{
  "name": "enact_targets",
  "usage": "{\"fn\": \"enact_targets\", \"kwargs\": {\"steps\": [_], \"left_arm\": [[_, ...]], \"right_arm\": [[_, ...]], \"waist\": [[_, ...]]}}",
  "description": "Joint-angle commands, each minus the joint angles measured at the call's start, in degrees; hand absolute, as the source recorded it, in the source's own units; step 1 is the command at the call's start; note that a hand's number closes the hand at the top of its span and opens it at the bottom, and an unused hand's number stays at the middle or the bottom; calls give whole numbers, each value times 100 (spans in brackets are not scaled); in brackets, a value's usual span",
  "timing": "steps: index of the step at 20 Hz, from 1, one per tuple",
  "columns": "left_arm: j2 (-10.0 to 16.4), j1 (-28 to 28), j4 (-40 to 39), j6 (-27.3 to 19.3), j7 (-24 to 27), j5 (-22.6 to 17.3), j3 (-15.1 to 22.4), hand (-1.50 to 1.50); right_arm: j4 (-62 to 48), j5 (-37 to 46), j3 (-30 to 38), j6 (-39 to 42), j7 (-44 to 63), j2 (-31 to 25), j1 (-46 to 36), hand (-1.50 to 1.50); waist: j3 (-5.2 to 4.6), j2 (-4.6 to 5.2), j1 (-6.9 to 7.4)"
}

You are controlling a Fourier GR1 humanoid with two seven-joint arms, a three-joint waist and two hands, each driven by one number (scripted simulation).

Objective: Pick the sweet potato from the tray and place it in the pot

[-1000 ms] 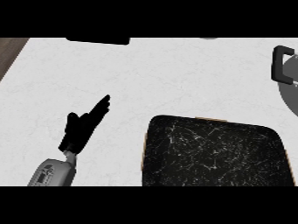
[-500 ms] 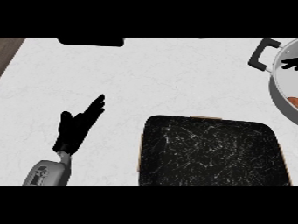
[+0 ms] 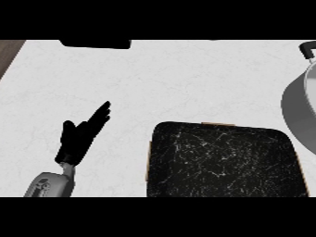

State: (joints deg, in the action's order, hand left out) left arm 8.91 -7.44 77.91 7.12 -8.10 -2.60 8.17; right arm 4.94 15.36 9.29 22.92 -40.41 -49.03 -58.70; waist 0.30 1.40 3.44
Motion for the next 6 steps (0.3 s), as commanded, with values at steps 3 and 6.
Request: {"fn": "enact_targets", "kwargs": {"steps": [3,6], "left_arm": [[-7,67,-68,39,158,32,11,0],[84,-40,-63,84,52,-18,-85,0]], "right_arm": [[-326,-745,766,627,209,-623,-96,-150],[-320,-902,917,874,89,-804,161,-150]], "waist": [[10,52,24],[20,63,2]]}}
